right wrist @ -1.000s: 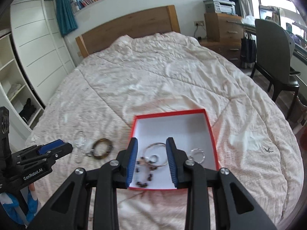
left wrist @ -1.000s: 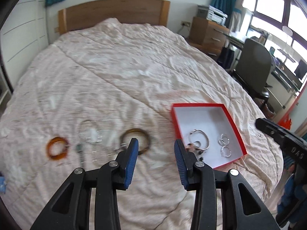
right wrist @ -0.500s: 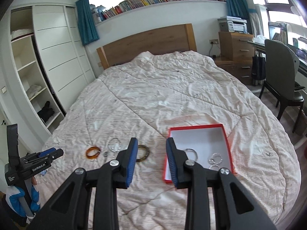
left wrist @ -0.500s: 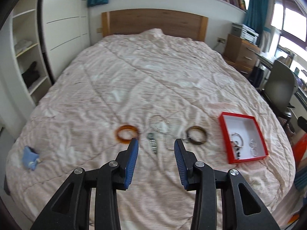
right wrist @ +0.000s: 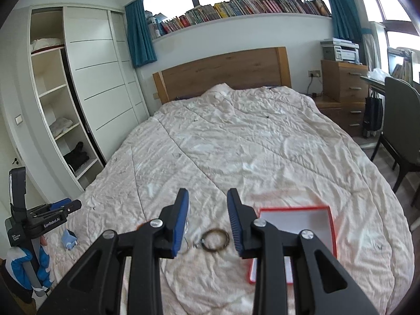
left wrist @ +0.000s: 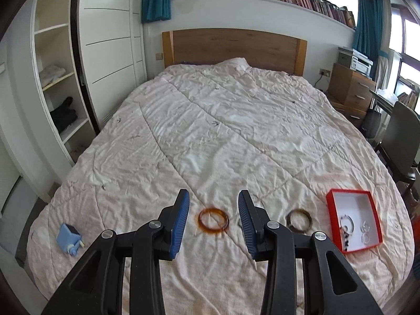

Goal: Organize jewelry
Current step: 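Lift both open tools out of the box and back over the quilt, then grasp the silver wristwatch with the left tool while the right tool grasps the dark brown bangle, then carry the watch and dark brown bangle in both tools over the red box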

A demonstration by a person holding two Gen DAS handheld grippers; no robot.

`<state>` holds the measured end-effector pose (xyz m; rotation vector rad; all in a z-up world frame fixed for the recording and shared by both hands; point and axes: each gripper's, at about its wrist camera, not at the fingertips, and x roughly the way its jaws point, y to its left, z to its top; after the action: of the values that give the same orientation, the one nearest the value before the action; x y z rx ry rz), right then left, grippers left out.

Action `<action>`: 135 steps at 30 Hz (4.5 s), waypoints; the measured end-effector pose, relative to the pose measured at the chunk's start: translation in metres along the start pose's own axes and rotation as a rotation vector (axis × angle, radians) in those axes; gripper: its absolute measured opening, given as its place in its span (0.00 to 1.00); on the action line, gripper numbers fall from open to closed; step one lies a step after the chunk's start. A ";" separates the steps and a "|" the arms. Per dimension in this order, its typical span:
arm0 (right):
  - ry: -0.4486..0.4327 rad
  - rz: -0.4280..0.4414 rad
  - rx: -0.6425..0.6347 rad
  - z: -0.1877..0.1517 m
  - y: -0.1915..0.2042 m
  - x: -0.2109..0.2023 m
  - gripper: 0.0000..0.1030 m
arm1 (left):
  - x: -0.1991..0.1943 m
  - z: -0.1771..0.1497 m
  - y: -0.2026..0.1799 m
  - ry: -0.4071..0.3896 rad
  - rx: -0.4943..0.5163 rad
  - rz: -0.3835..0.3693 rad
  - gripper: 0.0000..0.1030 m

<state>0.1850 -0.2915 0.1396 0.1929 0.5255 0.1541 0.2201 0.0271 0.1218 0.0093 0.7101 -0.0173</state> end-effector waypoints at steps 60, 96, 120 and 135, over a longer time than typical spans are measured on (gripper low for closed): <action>0.575 -0.046 -0.036 -0.158 -0.039 0.305 0.10 | 0.279 -0.116 -0.046 0.354 -0.103 -0.160 0.23; 0.302 -0.047 -0.037 -0.084 -0.006 0.144 0.09 | 0.130 -0.072 -0.062 0.175 -0.029 -0.118 0.22; 0.218 -0.185 0.095 -0.071 -0.132 0.073 0.09 | 0.103 -0.055 -0.200 0.138 0.136 -0.239 0.22; 0.256 -0.251 0.190 -0.092 -0.231 0.103 0.09 | 0.152 -0.070 -0.300 0.217 0.253 -0.307 0.22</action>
<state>0.2483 -0.4828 -0.0391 0.2929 0.8145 -0.1183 0.2843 -0.2739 -0.0308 0.1463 0.9171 -0.4049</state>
